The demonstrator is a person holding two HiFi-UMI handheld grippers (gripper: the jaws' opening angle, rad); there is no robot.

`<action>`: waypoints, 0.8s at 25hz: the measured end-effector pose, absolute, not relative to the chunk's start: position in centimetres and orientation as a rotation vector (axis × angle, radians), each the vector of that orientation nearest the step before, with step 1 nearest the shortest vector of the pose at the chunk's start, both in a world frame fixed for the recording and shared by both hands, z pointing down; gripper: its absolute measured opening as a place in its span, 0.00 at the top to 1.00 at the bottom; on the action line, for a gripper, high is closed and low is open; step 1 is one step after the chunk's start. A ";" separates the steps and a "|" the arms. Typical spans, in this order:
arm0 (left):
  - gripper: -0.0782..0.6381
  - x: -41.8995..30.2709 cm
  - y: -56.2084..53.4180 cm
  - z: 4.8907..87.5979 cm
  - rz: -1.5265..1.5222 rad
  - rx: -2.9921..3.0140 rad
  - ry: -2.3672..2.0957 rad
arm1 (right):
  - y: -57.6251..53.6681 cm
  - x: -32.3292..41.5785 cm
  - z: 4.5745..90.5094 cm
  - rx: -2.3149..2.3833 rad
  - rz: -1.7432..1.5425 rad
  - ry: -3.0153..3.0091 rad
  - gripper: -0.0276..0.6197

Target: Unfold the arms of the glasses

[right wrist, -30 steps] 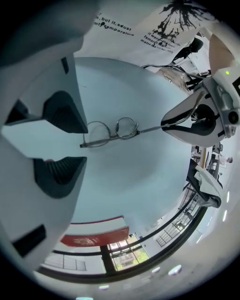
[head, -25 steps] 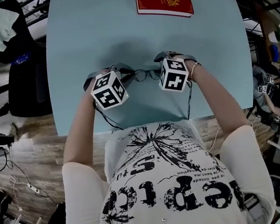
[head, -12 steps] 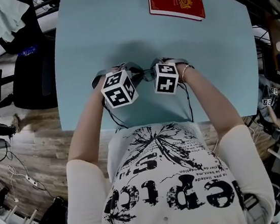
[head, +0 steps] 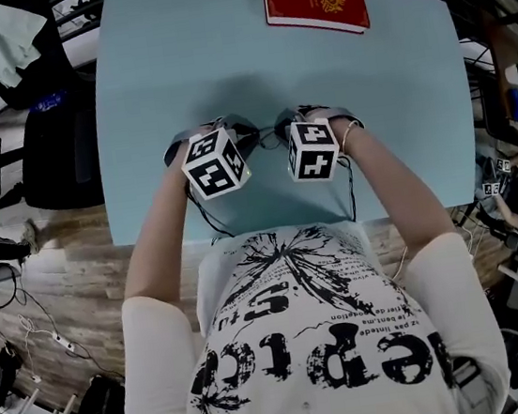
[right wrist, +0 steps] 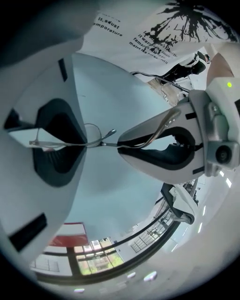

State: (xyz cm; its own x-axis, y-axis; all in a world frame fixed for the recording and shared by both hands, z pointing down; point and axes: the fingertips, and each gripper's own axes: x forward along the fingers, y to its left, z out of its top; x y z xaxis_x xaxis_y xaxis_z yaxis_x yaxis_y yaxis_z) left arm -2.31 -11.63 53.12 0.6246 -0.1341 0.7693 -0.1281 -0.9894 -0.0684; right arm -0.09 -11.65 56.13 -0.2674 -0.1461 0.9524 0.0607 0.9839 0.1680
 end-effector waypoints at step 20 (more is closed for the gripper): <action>0.85 -2.6 -11.4 53.4 -1.465 -2.718 0.246 | -10.6 5.5 50.5 0.326 -0.242 -1.935 0.91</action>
State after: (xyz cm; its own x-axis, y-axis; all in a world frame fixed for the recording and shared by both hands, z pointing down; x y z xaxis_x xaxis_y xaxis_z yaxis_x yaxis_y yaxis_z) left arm -2.62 -11.44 53.39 0.5403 -0.1599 0.8261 -0.1183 -0.9865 -0.1135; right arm 5.55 -10.61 50.52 -0.3570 -0.3373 0.8711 -0.1127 0.9413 0.3183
